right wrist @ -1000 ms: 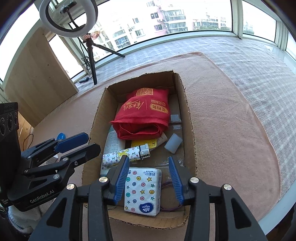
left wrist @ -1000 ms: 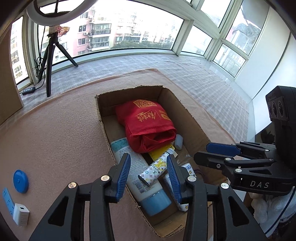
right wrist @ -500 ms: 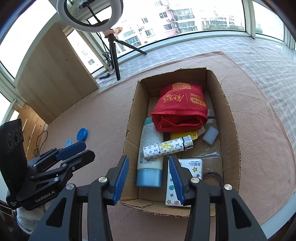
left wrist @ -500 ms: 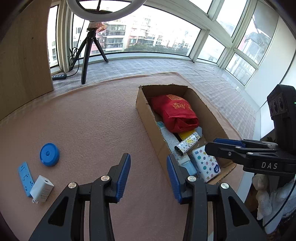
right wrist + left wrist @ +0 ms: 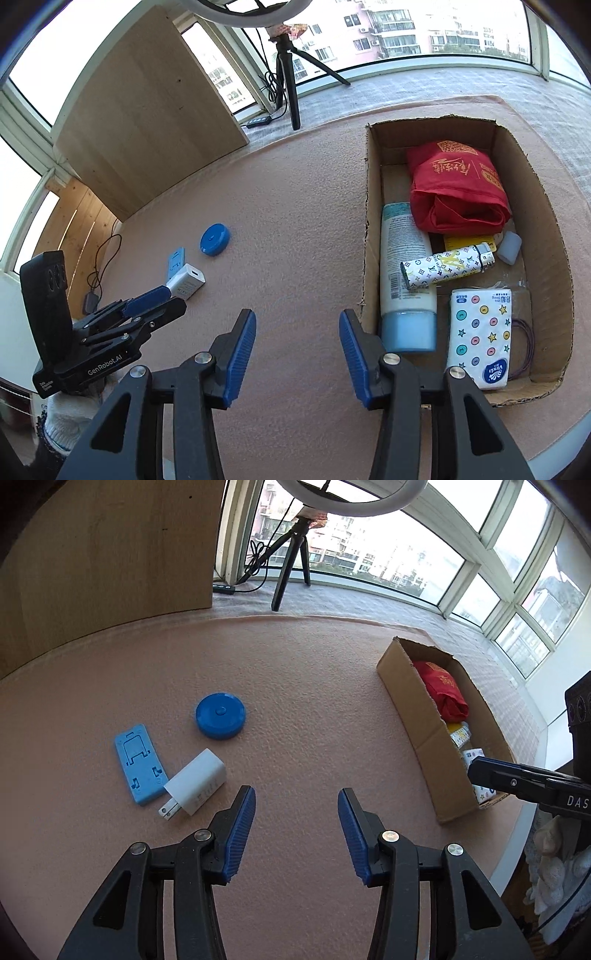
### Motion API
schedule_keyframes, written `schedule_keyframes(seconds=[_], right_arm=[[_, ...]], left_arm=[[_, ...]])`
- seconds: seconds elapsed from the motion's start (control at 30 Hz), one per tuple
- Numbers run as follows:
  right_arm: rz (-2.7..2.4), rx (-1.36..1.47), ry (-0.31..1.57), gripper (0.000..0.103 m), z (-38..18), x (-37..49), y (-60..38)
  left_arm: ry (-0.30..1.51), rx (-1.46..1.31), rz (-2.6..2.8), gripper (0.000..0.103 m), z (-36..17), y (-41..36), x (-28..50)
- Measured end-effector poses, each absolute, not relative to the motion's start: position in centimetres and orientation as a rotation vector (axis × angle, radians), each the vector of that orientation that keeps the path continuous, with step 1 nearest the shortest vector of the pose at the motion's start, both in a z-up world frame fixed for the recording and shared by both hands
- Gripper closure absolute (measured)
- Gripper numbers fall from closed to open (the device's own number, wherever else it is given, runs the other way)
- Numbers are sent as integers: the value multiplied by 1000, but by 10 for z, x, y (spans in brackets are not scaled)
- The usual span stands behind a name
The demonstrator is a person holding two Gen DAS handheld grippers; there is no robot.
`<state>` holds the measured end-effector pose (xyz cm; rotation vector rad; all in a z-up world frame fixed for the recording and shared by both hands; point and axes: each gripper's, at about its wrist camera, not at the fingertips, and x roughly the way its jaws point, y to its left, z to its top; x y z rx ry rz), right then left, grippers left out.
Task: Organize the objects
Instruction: 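Move the left tool to the white USB charger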
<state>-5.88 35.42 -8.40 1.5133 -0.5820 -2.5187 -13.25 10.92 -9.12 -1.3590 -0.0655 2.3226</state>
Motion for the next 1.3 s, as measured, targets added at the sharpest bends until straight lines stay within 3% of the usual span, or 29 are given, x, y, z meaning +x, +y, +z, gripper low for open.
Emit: schedule_keyframes(seconds=[0.47, 0.67, 0.97, 1.17, 1.3], right_arm=[[-2503, 1560, -563, 60, -92, -46, 333], [-2503, 1575, -587, 60, -94, -41, 334], [-2495, 1581, -575, 60, -95, -38, 326], [-2469, 1592, -558, 60, -99, -43, 318], [-2440, 1600, -567, 60, -104, -52, 312]], left_arm=[[-213, -1439, 2354, 54, -113, 58, -185], [-220, -1467, 2329, 63, -122, 57, -201], [-124, -1456, 2271, 72, -127, 79, -182], [-85, -1441, 2241, 73, -127, 91, -162], [-160, -1459, 2250, 71, -128, 78, -169]])
